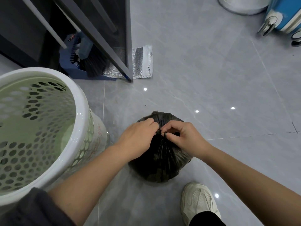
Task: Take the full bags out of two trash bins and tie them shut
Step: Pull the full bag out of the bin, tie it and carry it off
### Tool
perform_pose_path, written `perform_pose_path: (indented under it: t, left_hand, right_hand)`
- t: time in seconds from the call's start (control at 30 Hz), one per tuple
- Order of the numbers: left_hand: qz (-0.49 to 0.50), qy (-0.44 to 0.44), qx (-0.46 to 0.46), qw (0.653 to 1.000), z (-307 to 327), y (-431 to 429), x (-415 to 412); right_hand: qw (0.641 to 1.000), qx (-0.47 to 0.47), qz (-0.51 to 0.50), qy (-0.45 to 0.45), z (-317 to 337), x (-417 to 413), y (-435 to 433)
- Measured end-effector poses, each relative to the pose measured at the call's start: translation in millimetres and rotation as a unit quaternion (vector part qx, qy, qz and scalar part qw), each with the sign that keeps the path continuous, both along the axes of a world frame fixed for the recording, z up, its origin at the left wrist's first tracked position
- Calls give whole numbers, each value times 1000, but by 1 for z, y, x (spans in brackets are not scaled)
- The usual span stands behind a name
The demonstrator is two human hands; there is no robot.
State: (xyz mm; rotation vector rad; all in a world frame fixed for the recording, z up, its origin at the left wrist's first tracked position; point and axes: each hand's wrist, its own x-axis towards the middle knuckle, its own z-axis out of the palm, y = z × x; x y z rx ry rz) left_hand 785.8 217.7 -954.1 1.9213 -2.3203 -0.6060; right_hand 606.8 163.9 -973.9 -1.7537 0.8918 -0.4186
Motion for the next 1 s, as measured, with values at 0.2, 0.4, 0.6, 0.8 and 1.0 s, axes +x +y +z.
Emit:
perform_pose_path:
  t: [0.2, 0.4, 0.6, 0.8, 1.0]
  left_hand:
    - [178, 202, 206, 941, 9, -11, 2]
    - [373, 386, 424, 729, 11, -12, 5]
    - [475, 556, 353, 584, 5, 1, 1]
    - [241, 314, -44, 917, -3, 29, -2]
    - [26, 76, -82, 993, -25, 17, 7]
  right_hand:
    - [999, -37, 6, 22, -1, 5, 5]
    - [992, -111, -11, 51, -11, 9, 9]
    - [987, -140, 15, 80, -11, 15, 4]
    - [998, -23, -23, 57, -6, 17, 1]
    - [999, 42, -5, 34, -7, 15, -4]
